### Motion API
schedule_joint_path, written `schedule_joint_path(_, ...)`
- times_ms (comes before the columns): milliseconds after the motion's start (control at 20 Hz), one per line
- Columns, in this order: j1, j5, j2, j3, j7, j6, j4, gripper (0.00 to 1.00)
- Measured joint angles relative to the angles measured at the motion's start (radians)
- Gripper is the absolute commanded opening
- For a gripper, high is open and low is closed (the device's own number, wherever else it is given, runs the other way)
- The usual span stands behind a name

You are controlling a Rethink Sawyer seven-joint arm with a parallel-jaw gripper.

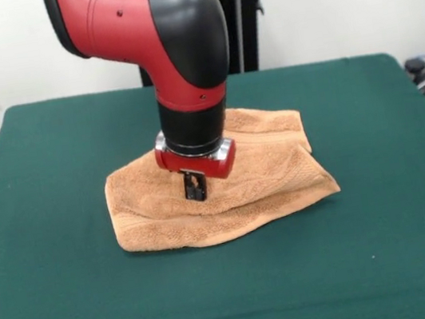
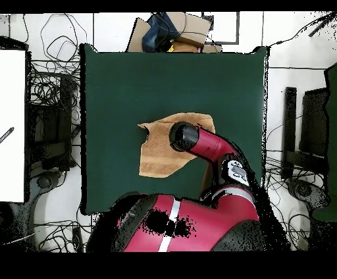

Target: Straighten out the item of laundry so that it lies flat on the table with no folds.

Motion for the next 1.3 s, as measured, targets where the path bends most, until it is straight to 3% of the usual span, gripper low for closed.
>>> schedule_joint_path(600, 0.002, 0.000, 0.024, -0.010, 0.000, 0.127, -0.073, 0.00)
schedule_joint_path(1300, 0.011, 0.000, 0.025, -0.017, 0.000, 0.122, -0.073, 0.00)
